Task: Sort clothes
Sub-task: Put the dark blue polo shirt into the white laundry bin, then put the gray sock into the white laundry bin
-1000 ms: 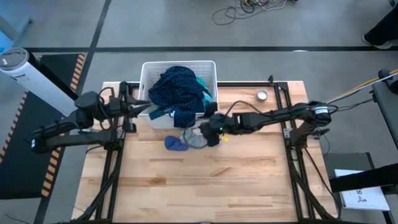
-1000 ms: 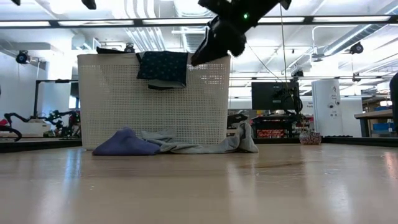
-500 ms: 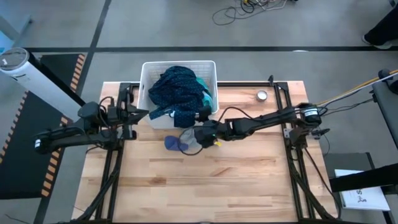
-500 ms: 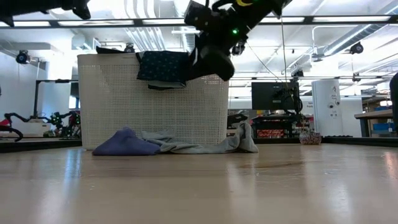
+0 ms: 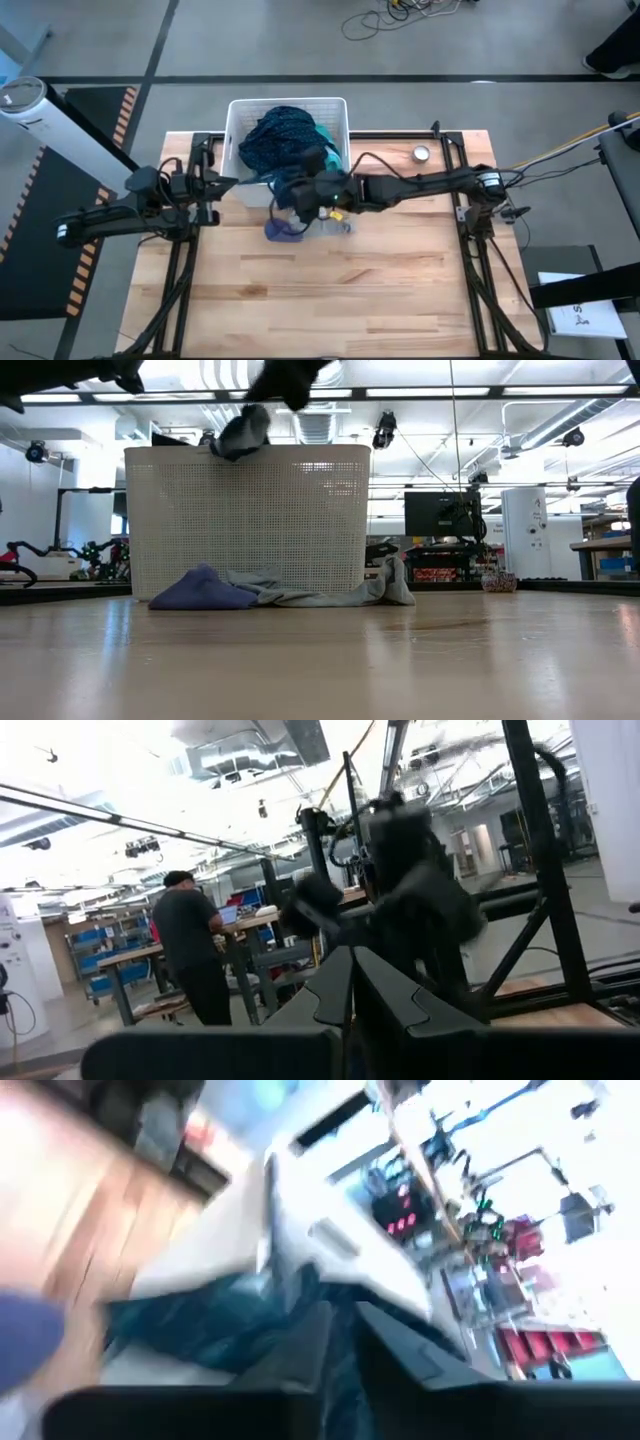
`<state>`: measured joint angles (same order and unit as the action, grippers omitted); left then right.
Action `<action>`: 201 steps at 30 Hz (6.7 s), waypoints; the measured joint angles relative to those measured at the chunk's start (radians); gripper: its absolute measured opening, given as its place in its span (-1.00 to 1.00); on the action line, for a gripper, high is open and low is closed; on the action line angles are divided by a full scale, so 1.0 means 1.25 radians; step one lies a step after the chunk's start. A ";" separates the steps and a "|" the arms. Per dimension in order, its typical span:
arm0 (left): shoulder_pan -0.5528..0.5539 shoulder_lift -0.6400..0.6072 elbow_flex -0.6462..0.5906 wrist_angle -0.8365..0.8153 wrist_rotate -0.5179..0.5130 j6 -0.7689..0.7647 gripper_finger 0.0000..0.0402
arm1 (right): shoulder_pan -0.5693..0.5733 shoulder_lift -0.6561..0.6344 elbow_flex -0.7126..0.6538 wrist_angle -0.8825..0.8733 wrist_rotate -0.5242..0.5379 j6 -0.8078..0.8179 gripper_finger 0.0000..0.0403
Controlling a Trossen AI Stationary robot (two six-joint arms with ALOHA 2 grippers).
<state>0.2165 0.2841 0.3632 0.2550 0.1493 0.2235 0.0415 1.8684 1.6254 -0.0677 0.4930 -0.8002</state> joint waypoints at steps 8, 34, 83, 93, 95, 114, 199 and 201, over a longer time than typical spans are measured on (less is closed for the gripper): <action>0.000 -0.014 0.003 -0.001 0.000 0.002 -1.00 | -0.074 -0.002 0.129 -0.093 -0.049 0.023 -0.99; 0.000 -0.001 0.003 -0.038 -0.008 0.006 -1.00 | 0.055 -0.001 -0.039 -0.247 0.051 -0.121 0.29; 0.000 0.032 0.002 -0.035 -0.009 0.027 -1.00 | 0.067 0.066 -0.114 0.303 0.271 -0.561 -0.98; 0.000 0.033 0.002 -0.021 -0.009 0.026 -1.00 | -0.032 0.027 0.017 0.201 0.220 -0.492 -1.00; 0.000 0.034 0.002 -0.018 -0.010 0.026 -1.00 | -0.072 0.027 0.061 0.086 0.160 -0.391 -1.00; 0.000 0.053 0.002 -0.021 -0.010 0.024 -1.00 | -0.372 0.230 0.392 -0.518 -0.391 0.248 -1.00; 0.000 0.066 0.002 -0.043 -0.050 0.017 -1.00 | -0.099 -0.323 -0.372 -0.416 -0.561 0.557 -0.22; 0.000 0.066 0.002 -0.044 -0.050 0.017 -1.00 | -0.085 -0.358 -0.467 -0.287 -0.527 0.616 -0.17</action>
<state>0.2169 0.3672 0.3656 0.2001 0.0864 0.2447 -0.0647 1.4206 1.0421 -0.4263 -0.1663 -0.0303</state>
